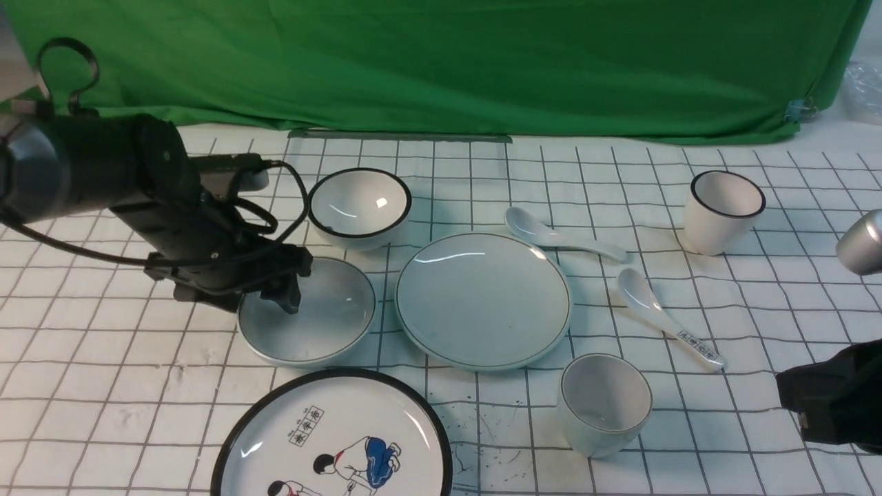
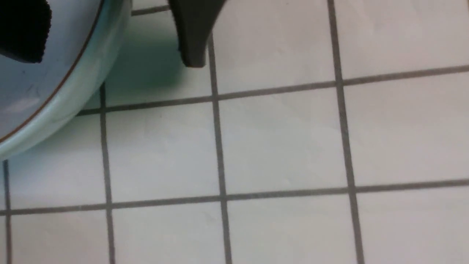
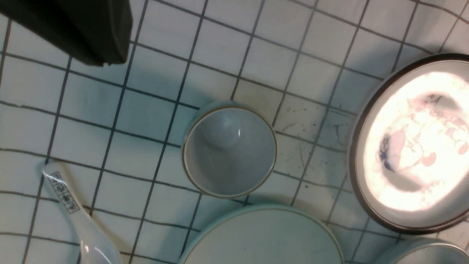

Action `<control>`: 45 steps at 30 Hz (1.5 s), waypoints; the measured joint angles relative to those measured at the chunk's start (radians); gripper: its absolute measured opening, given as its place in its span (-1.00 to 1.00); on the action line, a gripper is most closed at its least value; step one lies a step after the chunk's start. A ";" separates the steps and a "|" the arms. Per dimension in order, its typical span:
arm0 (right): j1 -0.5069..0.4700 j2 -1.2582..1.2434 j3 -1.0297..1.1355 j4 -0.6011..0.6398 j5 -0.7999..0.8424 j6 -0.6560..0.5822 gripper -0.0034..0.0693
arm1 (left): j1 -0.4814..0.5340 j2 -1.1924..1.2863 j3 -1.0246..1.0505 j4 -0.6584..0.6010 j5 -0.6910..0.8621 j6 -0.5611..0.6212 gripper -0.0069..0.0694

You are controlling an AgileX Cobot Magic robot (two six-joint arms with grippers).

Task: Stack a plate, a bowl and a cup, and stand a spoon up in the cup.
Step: Use the left arm to grab a blue rice bowl, then use the left arm to put the blue rice bowl into the blue large plate in the middle

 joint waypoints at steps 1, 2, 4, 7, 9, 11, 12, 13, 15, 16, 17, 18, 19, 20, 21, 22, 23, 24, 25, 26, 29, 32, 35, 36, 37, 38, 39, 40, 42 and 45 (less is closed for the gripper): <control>0.000 0.000 0.000 0.000 0.000 0.000 -0.80 | 0.000 0.005 0.000 0.000 0.000 -0.008 0.25; 0.000 0.000 0.000 0.000 -0.001 0.000 -0.80 | 0.000 0.007 0.000 -0.001 0.000 -0.014 0.17; 0.000 0.000 0.000 0.000 -0.005 0.000 -0.78 | 0.000 0.010 -0.001 -0.001 0.001 -0.053 -0.16; 0.000 0.000 0.000 0.000 -0.007 0.000 -0.77 | 0.000 -0.001 -0.004 -0.014 0.013 -0.109 -0.57; 0.000 0.000 0.000 -0.001 -0.007 0.000 -0.76 | 0.000 -0.019 -0.007 -0.022 0.019 -0.124 -0.66; 0.000 0.000 0.000 -0.001 -0.007 -0.001 -0.75 | 0.000 -0.035 -0.007 -0.033 0.029 -0.125 -0.71; 0.000 0.000 0.000 -0.001 -0.007 -0.001 -0.75 | 0.000 -0.039 -0.007 -0.033 0.033 -0.125 -0.71; 0.000 0.000 0.000 -0.001 -0.007 -0.001 -0.75 | 0.000 -0.058 -0.006 -0.031 0.055 -0.122 -0.71; 0.000 0.000 0.000 -0.001 -0.007 -0.001 -0.75 | 0.000 -0.091 -0.005 -0.053 0.087 -0.109 -0.71; 0.000 0.000 0.000 -0.001 -0.007 -0.001 -0.75 | 0.000 -0.095 -0.005 -0.058 0.090 -0.106 -0.71; 0.000 0.000 0.000 -0.001 -0.007 -0.001 -0.75 | 0.000 -0.112 -0.005 -0.081 0.099 -0.092 -0.71; 0.000 0.000 0.000 0.000 -0.007 -0.001 -0.75 | 0.000 -0.154 -0.005 -0.147 0.104 -0.057 -0.71; 0.000 0.000 0.000 0.000 -0.007 -0.001 -0.75 | -0.005 -0.174 -0.005 -0.189 0.098 -0.041 -0.71; 0.000 0.000 0.000 0.000 -0.007 -0.001 -0.74 | -0.010 -0.187 -0.005 -0.220 0.087 -0.022 -0.71; 0.000 0.000 0.000 0.000 -0.007 -0.001 -0.74 | -0.019 -0.198 -0.005 -0.247 0.074 -0.007 -0.71; 0.000 0.000 0.000 0.000 -0.007 -0.001 -0.74 | -0.032 -0.203 -0.007 -0.268 0.058 0.006 -0.71; 0.000 0.000 0.000 0.000 -0.007 -0.001 -0.74 | -0.044 -0.203 -0.008 -0.277 0.045 0.012 -0.71; 0.000 0.000 0.000 0.000 -0.007 -0.001 -0.73 | -0.090 -0.189 -0.028 -0.277 0.013 0.029 -0.71; 0.000 0.000 0.000 0.000 -0.007 -0.001 -0.73 | -0.113 -0.174 -0.041 -0.276 0.006 0.031 -0.71; 0.000 0.000 0.000 0.000 -0.007 -0.001 -0.72 | -0.146 -0.144 -0.067 -0.277 0.000 0.031 -0.71; 0.000 0.000 0.000 -0.003 -0.007 0.000 -0.71 | -0.211 -0.046 -0.144 -0.277 -0.006 0.030 -0.71; 0.000 0.000 0.000 -0.004 -0.007 0.000 -0.71 | -0.251 0.050 -0.238 -0.277 -0.003 0.013 -0.71; 0.000 0.000 0.000 -0.006 -0.007 0.000 -0.71 | -0.266 0.118 -0.291 -0.274 0.005 0.009 -0.71; 0.000 0.000 0.000 -0.006 -0.007 -0.013 -0.70 | -0.270 0.161 -0.323 -0.274 0.014 0.009 -0.71; 0.000 0.000 0.000 -0.007 -0.006 -0.023 -0.70 | -0.270 0.178 -0.334 -0.271 0.016 0.008 -0.71; 0.000 0.000 0.000 -0.007 -0.004 -0.029 -0.69 | -0.270 0.188 -0.340 -0.270 0.017 0.005 -0.71; 0.000 0.000 0.000 -0.007 -0.003 -0.034 -0.69 | -0.270 0.194 -0.343 -0.269 0.017 0.002 -0.71; 0.000 0.000 0.000 -0.007 0.001 -0.039 -0.69 | -0.270 0.200 -0.344 -0.266 0.016 -0.005 -0.71; 0.000 0.000 -0.001 -0.007 0.005 -0.045 -0.69 | -0.270 0.203 -0.351 -0.258 0.022 -0.006 -0.71; 0.000 0.002 -0.008 -0.007 0.013 -0.046 -0.68 | -0.270 0.203 -0.354 -0.235 0.042 -0.011 -0.70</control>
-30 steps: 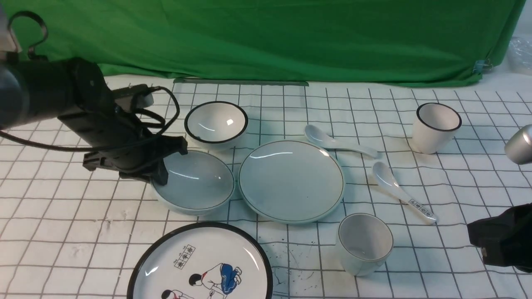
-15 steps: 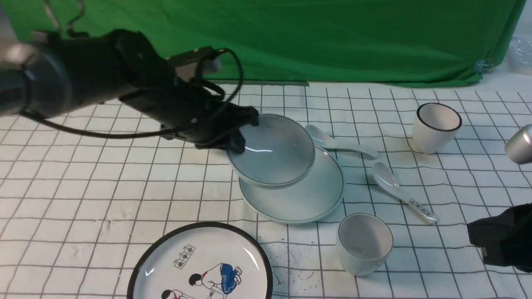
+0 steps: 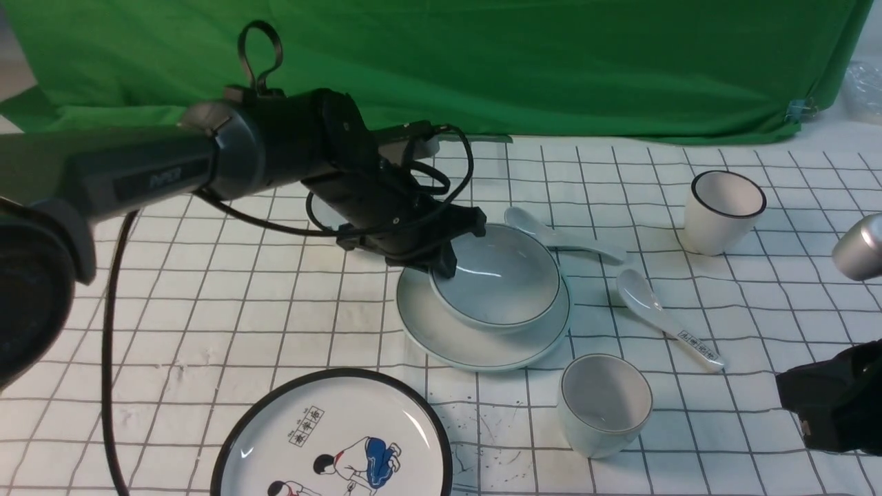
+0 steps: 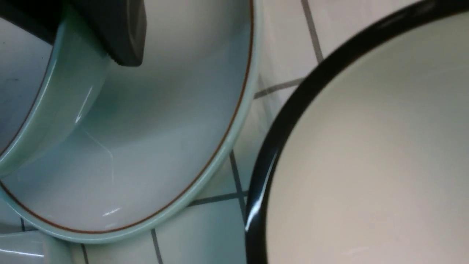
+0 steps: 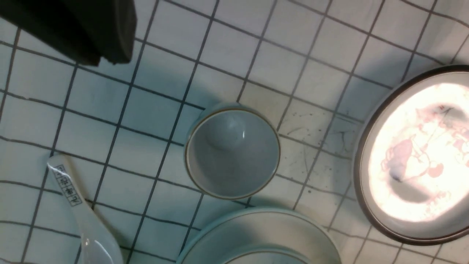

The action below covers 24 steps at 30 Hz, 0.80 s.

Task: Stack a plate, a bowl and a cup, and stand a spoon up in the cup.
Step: Use the left arm to put the blue rice bowl into the blue large plate in the middle, then use the right arm to grab a blue teacup

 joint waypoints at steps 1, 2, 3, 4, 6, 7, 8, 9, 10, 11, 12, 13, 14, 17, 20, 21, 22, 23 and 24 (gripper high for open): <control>0.000 0.006 -0.008 0.000 0.007 -0.001 -0.68 | 0.000 0.000 0.000 0.010 0.008 -0.001 -0.68; 0.000 0.016 -0.019 0.000 0.019 -0.001 -0.68 | 0.000 0.000 0.000 0.020 0.016 -0.002 -0.64; 0.000 0.030 -0.035 0.000 0.036 -0.001 -0.68 | 0.000 0.000 0.000 0.025 0.022 -0.003 -0.59; 0.000 0.041 -0.052 0.000 0.053 -0.001 -0.68 | 0.000 0.000 -0.001 0.027 0.025 -0.005 -0.54; 0.000 0.092 -0.110 0.000 0.105 -0.002 -0.65 | 0.000 0.000 -0.003 0.035 0.037 -0.009 -0.34; 0.000 0.098 -0.115 0.000 0.117 -0.004 -0.65 | 0.000 0.000 -0.004 0.036 0.039 -0.012 -0.32; 0.000 0.132 -0.149 0.000 0.144 -0.004 -0.61 | 0.000 -0.001 -0.004 0.041 0.059 -0.017 -0.20; 0.000 0.170 -0.175 -0.001 0.172 -0.004 -0.55 | 0.000 -0.006 -0.004 0.049 0.079 -0.025 -0.09; 0.000 0.202 -0.199 -0.001 0.186 -0.005 -0.48 | 0.000 -0.014 -0.004 0.066 0.099 -0.031 -0.02; 0.000 0.242 -0.228 -0.002 0.193 -0.006 -0.38 | 0.000 -0.030 -0.004 0.099 0.132 -0.048 0.06; 0.000 0.276 -0.247 -0.002 0.193 -0.006 -0.27 | 0.000 -0.050 -0.004 0.127 0.159 -0.054 0.09; 0.000 0.311 -0.266 -0.002 0.192 -0.006 -0.14 | 0.000 -0.075 -0.004 0.157 0.187 -0.063 0.10; 0.000 0.340 -0.277 -0.002 0.191 -0.006 -0.04 | 0.000 -0.091 -0.005 0.174 0.204 -0.065 0.09; 0.000 0.454 -0.329 -0.003 0.167 -0.012 0.27 | 0.000 -0.192 -0.006 0.231 0.304 -0.061 -0.16; 0.000 0.561 -0.370 -0.003 0.155 -0.026 0.42 | 0.000 -0.286 0.020 0.238 0.330 -0.047 -0.53; 0.000 0.593 -0.384 -0.003 0.152 -0.028 0.43 | 0.000 -0.319 0.038 0.238 0.330 -0.041 -0.65; 0.000 0.649 -0.400 -0.002 0.149 -0.029 0.45 | 0.000 -0.370 0.082 0.238 0.326 -0.034 -0.72; 0.000 0.687 -0.412 0.000 0.148 -0.029 0.45 | 0.000 -0.415 0.121 0.238 0.323 -0.031 -0.77; 0.000 0.716 -0.421 0.003 0.148 -0.030 0.46 | 0.000 -0.453 0.158 0.238 0.319 -0.031 -0.79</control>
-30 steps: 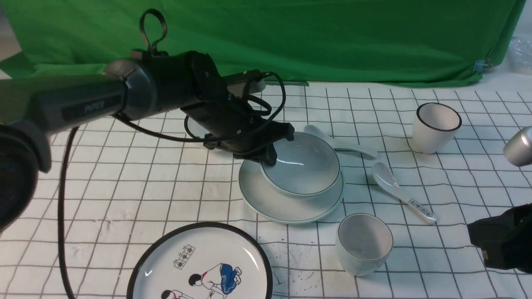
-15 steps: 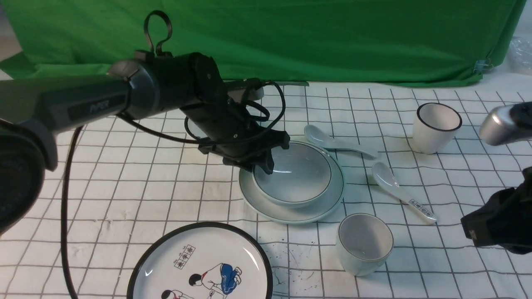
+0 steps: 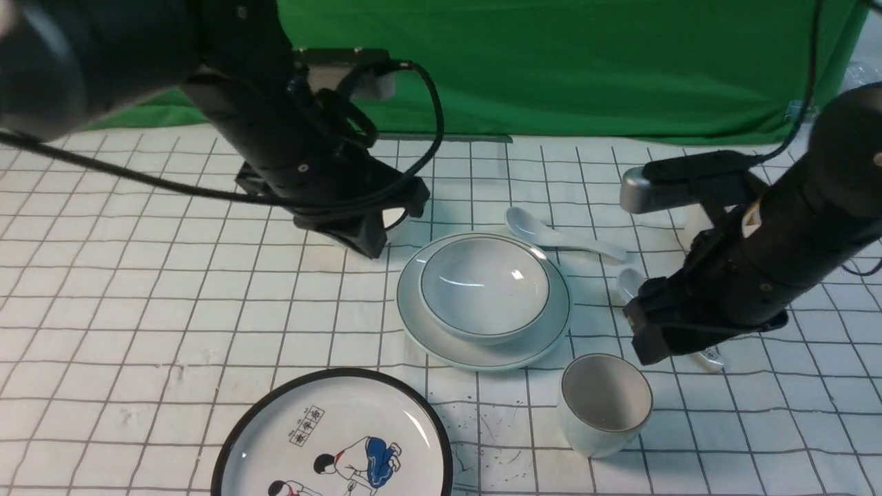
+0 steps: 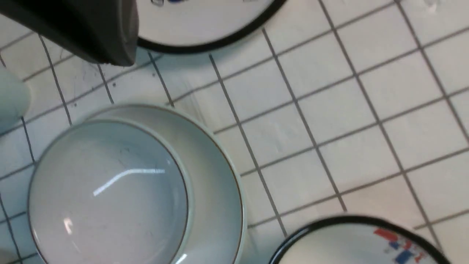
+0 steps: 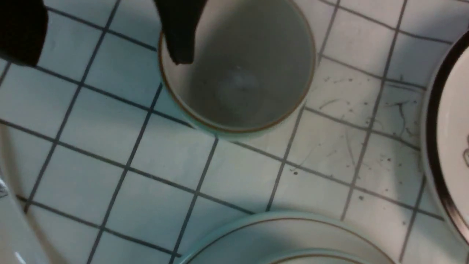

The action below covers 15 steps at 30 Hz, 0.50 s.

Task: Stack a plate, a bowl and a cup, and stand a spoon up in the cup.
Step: Use the right arm to grab a blue teacup

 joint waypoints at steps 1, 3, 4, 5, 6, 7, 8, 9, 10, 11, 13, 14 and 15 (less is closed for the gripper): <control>0.000 0.033 -0.010 0.002 0.001 0.000 0.46 | 0.000 -0.050 0.050 0.000 -0.005 0.000 -0.81; 0.000 0.084 -0.023 0.005 0.001 -0.001 0.46 | 0.000 -0.142 0.147 0.002 -0.026 0.000 -0.82; 0.000 0.098 -0.024 0.006 0.001 -0.001 0.46 | 0.000 -0.184 0.192 0.003 -0.042 0.000 -0.82; 0.000 0.119 -0.027 0.010 0.002 -0.001 0.46 | 0.000 -0.236 0.247 0.005 -0.060 0.000 -0.82; 0.000 0.123 -0.028 0.010 0.002 -0.001 0.46 | 0.000 -0.266 0.268 0.006 -0.069 0.000 -0.82; 0.000 0.151 -0.030 0.014 0.003 -0.002 0.41 | 0.000 -0.324 0.337 0.007 -0.096 -0.002 -0.82; 0.000 0.166 -0.030 0.017 0.003 -0.002 0.32 | 0.000 -0.385 0.397 0.004 -0.113 -0.016 -0.82; 0.000 0.170 -0.030 0.017 0.003 -0.002 0.28 | 0.000 -0.401 0.405 0.002 -0.115 -0.022 -0.82; 0.000 0.183 -0.030 0.019 0.002 -0.005 0.14 | 0.000 -0.450 0.458 -0.015 -0.122 -0.030 -0.82; 0.000 0.190 -0.030 0.019 0.001 -0.013 0.01 | 0.000 -0.487 0.493 -0.032 -0.124 -0.032 -0.82; 0.000 0.197 -0.038 0.020 0.005 -0.045 -0.38 | 0.000 -0.552 0.552 -0.060 -0.131 -0.034 -0.82; 0.000 0.195 -0.049 0.020 0.013 -0.055 -0.56 | 0.000 -0.588 0.575 -0.067 -0.136 -0.037 -0.82; 0.000 0.192 -0.072 0.019 0.033 -0.063 -0.66 | 0.000 -0.636 0.612 -0.072 -0.146 -0.039 -0.82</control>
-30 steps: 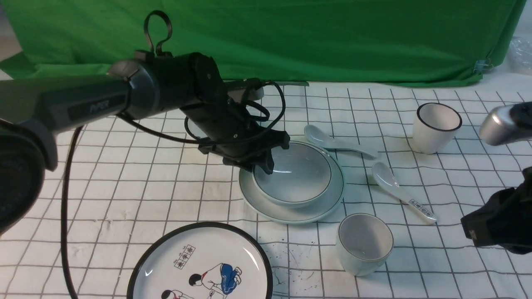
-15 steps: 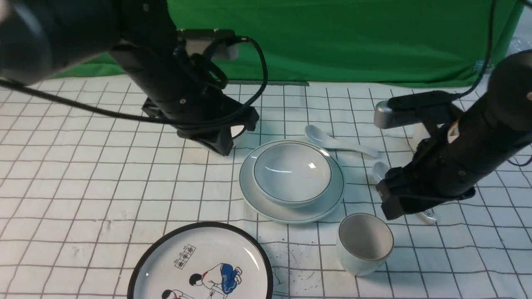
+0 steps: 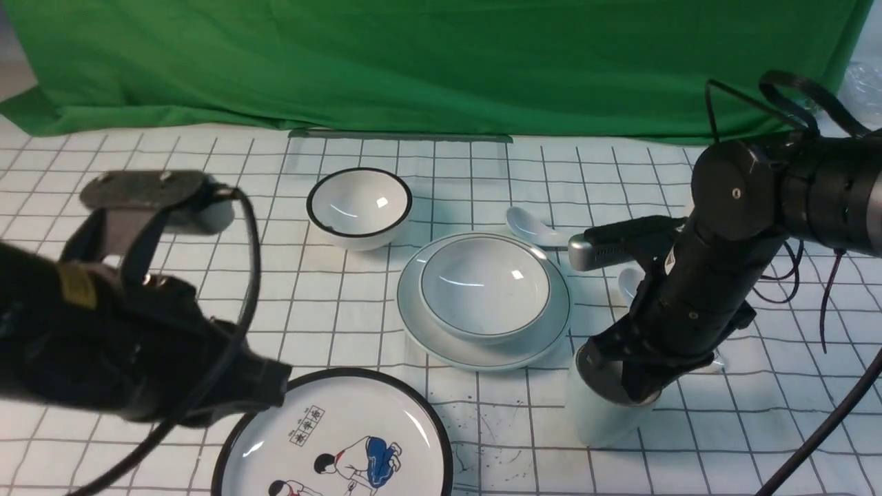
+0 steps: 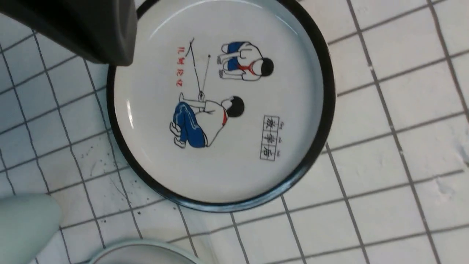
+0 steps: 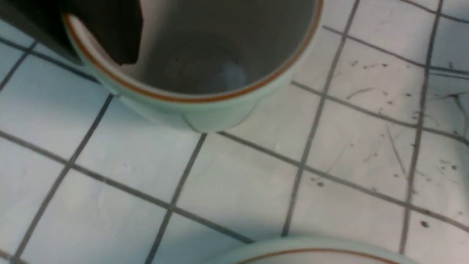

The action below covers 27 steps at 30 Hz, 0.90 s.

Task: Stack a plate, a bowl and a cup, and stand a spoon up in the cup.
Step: Use the right arm to grab a blue teacup, then use the right arm to put the blue teacup into the blue rice bowl in the middle

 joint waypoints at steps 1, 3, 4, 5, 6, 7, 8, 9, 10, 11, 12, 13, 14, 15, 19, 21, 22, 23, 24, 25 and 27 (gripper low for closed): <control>0.000 -0.006 -0.025 -0.004 0.016 0.000 -0.67 | 0.000 -0.020 0.019 0.000 -0.004 0.000 -0.82; 0.000 -0.022 -0.082 -0.004 0.047 0.000 -0.67 | 0.000 -0.083 0.054 0.000 -0.018 -0.003 -0.82; 0.000 -0.031 -0.121 0.001 0.058 0.007 -0.67 | 0.000 -0.111 0.069 0.000 -0.024 -0.005 -0.82; 0.002 -0.038 -0.165 0.010 0.065 0.007 -0.67 | 0.000 -0.137 0.083 0.000 -0.028 -0.006 -0.82; 0.005 -0.040 -0.201 0.021 0.066 0.007 -0.67 | 0.000 -0.161 0.090 0.000 -0.030 -0.006 -0.82; 0.011 -0.040 -0.247 0.033 0.063 0.007 -0.67 | 0.000 -0.181 0.095 0.000 -0.031 -0.006 -0.82; 0.016 -0.034 -0.293 0.041 0.057 0.007 -0.67 | 0.000 -0.199 0.097 0.000 -0.031 -0.006 -0.82; 0.023 -0.021 -0.330 0.049 0.055 0.007 -0.67 | 0.000 -0.207 0.097 0.000 -0.032 -0.006 -0.82; 0.032 -0.003 -0.368 0.055 0.053 0.007 -0.67 | 0.000 -0.220 0.097 0.000 -0.035 -0.006 -0.82; 0.041 0.025 -0.414 0.060 0.052 0.007 -0.67 | 0.000 -0.229 0.097 0.000 -0.038 -0.008 -0.82; 0.049 0.067 -0.477 0.066 0.061 0.007 -0.67 | 0.000 -0.236 0.097 0.000 -0.040 -0.010 -0.82; 0.053 0.098 -0.502 0.070 0.066 0.007 -0.67 | 0.000 -0.240 0.097 0.000 -0.044 -0.013 -0.82; 0.057 0.147 -0.547 0.071 0.082 0.008 -0.67 | 0.000 -0.243 0.097 0.000 -0.046 -0.014 -0.82; 0.060 0.188 -0.579 0.071 0.095 0.008 -0.67 | 0.000 -0.243 0.097 0.000 -0.046 -0.014 -0.82; 0.061 0.290 -0.649 0.069 0.129 0.008 -0.67 | 0.000 -0.243 0.097 0.000 -0.046 -0.015 -0.82; 0.061 0.345 -0.675 0.065 0.134 0.009 -0.67 | 0.000 -0.243 0.097 0.000 -0.045 -0.016 -0.82; 0.061 0.348 -0.677 0.065 0.134 0.009 -0.67 | 0.000 -0.243 0.097 0.000 -0.045 -0.016 -0.82; 0.061 0.369 -0.684 0.064 0.134 0.009 -0.67 | 0.000 -0.243 0.097 0.000 -0.045 -0.016 -0.82; 0.061 0.377 -0.685 0.063 0.133 0.010 -0.66 | 0.000 -0.243 0.097 0.000 -0.045 -0.016 -0.82; 0.061 0.381 -0.685 0.062 0.129 0.010 -0.64 | 0.000 -0.243 0.097 0.000 -0.045 -0.016 -0.82; 0.061 0.382 -0.685 0.060 0.123 0.010 -0.61 | 0.000 -0.243 0.097 0.000 -0.044 -0.016 -0.82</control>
